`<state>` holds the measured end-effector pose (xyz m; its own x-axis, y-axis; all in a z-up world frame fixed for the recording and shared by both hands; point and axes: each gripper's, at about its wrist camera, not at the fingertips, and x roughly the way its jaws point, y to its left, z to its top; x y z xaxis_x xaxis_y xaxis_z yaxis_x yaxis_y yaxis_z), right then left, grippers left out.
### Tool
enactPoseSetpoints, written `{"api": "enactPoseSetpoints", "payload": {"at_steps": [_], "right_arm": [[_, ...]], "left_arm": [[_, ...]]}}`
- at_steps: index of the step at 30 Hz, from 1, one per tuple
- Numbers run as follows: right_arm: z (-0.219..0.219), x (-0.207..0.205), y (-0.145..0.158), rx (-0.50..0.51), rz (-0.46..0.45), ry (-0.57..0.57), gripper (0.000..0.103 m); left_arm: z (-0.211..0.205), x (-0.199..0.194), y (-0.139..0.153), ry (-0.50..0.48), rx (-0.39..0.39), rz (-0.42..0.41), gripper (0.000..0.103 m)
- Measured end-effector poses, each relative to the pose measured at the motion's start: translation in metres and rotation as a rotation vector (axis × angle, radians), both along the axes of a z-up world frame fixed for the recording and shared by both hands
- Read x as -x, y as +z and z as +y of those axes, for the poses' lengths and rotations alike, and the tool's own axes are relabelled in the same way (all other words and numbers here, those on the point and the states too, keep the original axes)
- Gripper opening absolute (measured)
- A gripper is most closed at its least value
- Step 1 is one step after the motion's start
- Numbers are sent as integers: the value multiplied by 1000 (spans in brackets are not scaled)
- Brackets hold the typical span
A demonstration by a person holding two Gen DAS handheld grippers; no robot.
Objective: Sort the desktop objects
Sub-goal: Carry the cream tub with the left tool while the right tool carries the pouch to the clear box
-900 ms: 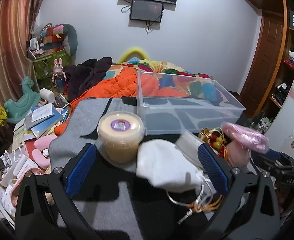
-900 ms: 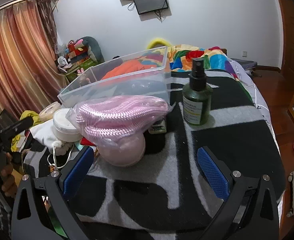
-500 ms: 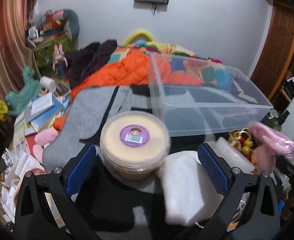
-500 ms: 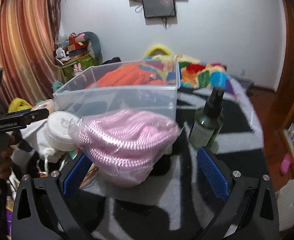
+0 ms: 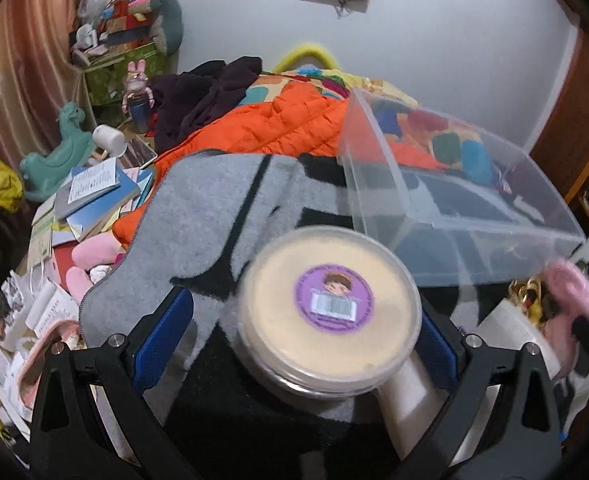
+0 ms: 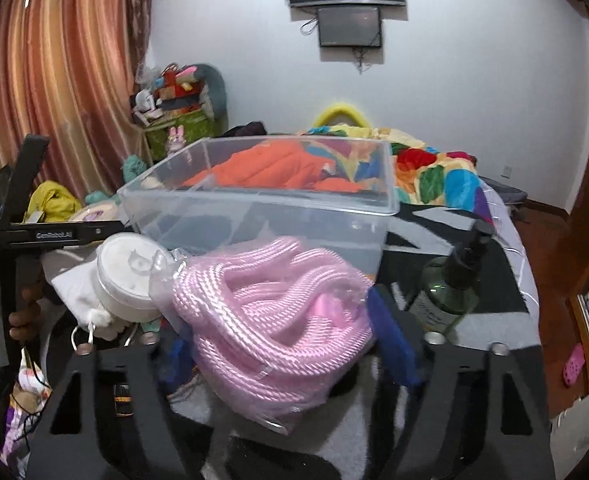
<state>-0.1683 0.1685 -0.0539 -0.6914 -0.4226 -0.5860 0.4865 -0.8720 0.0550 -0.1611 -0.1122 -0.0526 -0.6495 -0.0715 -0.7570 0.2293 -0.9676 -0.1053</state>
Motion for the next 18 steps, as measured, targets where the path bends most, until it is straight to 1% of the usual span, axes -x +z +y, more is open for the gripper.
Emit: {"api": "enactPoseSetpoints", "payload": {"at_steps": [1,2,3,5,6,9,14,18], "right_arm": [[-1,0,1,-1,7,2,63],[-2,-1,3,-1,15,12,60],[-2,-2,4,1,19,18,52],[-2,-3,9,2,24,26,44],[-1,-3,11,7,25,24,43],[5,-1,17,32,18,17,37],[22,5,26,93,-14,5,31],[27,5,35,112,-1,4,25]], "left_arm": [[3,0,-1,1,17,2,103],[3,0,1,6,32,9,99],[3,-1,2,14,41,20,94],[2,1,4,-8,4,29,69],[-1,1,5,-8,-20,31,69],[-1,-4,5,3,-23,48,69],[6,-14,9,7,10,81,69],[10,-20,15,10,33,108,69]]}}
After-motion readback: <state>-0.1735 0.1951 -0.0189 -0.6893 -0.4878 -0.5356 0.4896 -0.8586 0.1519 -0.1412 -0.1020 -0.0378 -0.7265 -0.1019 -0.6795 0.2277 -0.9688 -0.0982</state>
